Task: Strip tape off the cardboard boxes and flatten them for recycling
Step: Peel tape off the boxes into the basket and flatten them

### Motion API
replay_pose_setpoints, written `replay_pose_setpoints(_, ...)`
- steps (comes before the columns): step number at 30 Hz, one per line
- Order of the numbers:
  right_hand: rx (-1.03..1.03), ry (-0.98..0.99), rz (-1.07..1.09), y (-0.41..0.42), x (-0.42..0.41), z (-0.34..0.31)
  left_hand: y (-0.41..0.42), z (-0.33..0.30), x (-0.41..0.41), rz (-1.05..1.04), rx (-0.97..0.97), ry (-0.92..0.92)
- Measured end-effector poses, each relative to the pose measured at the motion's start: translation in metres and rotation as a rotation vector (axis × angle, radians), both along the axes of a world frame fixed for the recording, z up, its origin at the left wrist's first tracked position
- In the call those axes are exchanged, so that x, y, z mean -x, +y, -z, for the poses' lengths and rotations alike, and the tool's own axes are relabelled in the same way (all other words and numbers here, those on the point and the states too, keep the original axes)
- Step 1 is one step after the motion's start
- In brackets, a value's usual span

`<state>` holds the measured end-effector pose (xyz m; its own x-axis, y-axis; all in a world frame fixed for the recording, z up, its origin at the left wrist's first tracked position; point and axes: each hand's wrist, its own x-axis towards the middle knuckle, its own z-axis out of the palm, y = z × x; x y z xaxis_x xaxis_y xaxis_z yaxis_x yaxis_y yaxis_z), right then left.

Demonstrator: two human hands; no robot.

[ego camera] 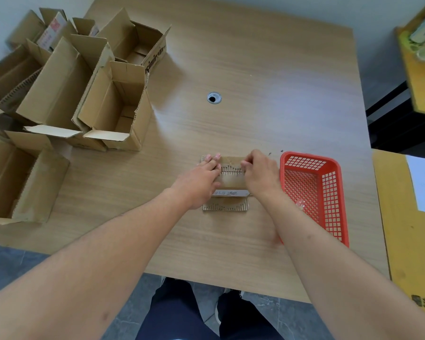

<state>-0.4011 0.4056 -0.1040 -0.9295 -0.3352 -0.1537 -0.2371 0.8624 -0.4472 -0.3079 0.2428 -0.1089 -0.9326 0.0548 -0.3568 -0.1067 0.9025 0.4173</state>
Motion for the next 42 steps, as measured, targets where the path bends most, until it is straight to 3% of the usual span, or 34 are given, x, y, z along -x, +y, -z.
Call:
replay_pose_setpoints(3,0.139,-0.082,0.116,0.016,0.01,-0.001,0.0,0.001,0.0,-0.013,-0.018,-0.004)
replay_pose_setpoints(11,0.256,-0.071,0.108,0.014,0.004,-0.004,0.004,-0.003,0.001,-0.033,-0.025,-0.027)
replay_pose_setpoints(21,0.187,-0.019,-0.058,0.021,-0.005,0.009,0.005,-0.001,0.0,-0.029,-0.02,-0.007)
replay_pose_setpoints(28,0.002,-0.012,-0.112,0.01,0.003,0.003,0.006,0.0,-0.001,-0.062,-0.069,-0.017)
replay_pose_setpoints(36,0.228,-0.027,0.296,0.03,-0.002,0.001,0.005,0.0,-0.001,-0.042,-0.076,-0.016)
replay_pose_setpoints(42,0.147,0.135,0.259,0.031,-0.009,0.01,0.005,-0.001,0.0,-0.032,-0.071,-0.026)
